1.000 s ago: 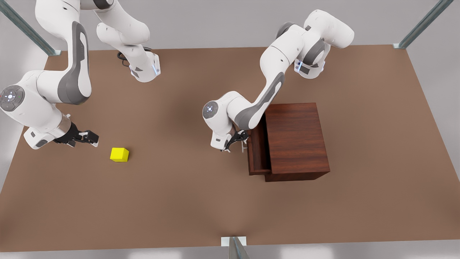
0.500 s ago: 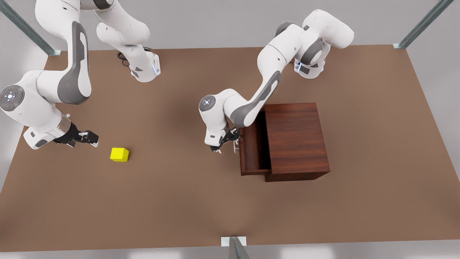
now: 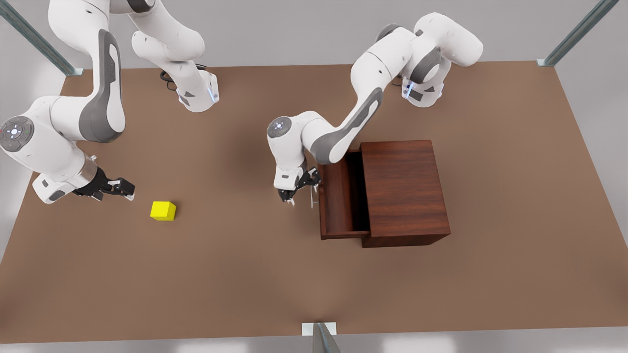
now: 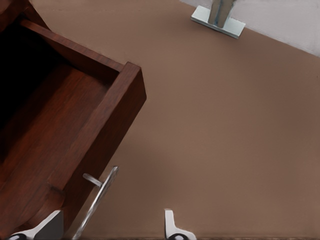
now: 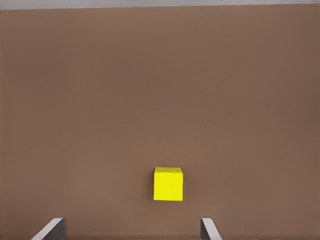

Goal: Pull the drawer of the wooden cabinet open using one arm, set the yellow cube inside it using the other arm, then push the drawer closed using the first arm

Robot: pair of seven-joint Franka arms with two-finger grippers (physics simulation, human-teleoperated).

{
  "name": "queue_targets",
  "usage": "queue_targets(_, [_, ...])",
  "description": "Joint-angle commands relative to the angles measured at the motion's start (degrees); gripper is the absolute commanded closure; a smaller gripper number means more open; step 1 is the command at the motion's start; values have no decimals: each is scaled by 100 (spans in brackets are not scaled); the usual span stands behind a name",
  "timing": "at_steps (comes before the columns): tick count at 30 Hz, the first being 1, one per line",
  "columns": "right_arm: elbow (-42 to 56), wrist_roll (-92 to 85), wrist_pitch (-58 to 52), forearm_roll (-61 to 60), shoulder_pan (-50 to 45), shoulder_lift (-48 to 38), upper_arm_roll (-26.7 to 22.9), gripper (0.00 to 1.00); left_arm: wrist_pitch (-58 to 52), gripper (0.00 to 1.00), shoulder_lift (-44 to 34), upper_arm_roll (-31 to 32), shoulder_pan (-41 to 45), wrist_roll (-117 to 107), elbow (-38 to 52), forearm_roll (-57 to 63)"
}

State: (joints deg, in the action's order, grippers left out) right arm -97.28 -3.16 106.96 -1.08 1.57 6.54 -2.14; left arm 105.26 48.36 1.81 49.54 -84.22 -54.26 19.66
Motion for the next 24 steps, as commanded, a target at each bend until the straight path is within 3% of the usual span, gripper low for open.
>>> queue_targets(1, [-1,-9,0,-6,1,-4,3,0,-1902,0,-520,187,29,1083,231,-6])
queue_targets(3, [-1,-9,-8,-6,1,5,3,0,-3245,0,-1407,399,-23,2178,311,-6])
queue_targets(4, [8,-9,-8,-6,1,5,3,0,-3942,0,-1715,399,-611,3690,284,-224])
queue_targets(5, [-1,-9,0,3,-25,84,12,0,-4163,0,-2322,390,-2069,5809,-5,-1103])
queue_targets(6, [-1,-9,-17,-15,-227,172,12,0,-3734,0,-2708,390,-3194,7584,-768,-1674])
queue_targets(7, [16,104,-35,178,-289,198,3,0,-1742,0,-3857,364,-4092,8571,-3120,-2264])
queue_targets(8, [17,701,-131,249,-324,216,21,0,-14,0,-4915,240,-4181,8493,-5042,-2326])
queue_targets(13, [17,1775,132,213,-526,831,12,0,-1139,0,-4801,21,-4260,8352,-4321,-2264])
queue_targets(17, [-27,1916,580,170,-500,1226,3,0,-1438,0,-4889,-58,-4260,8036,-4409,-2282])
queue_targets(20, [-642,1881,791,161,-438,1103,-6,0,-1455,0,-4942,-120,-4260,8018,-4480,-2273])
queue_targets(24, [-1741,2171,1846,-138,-315,708,-67,0,-1403,0,-4915,-67,-4172,7992,-4427,-2247])
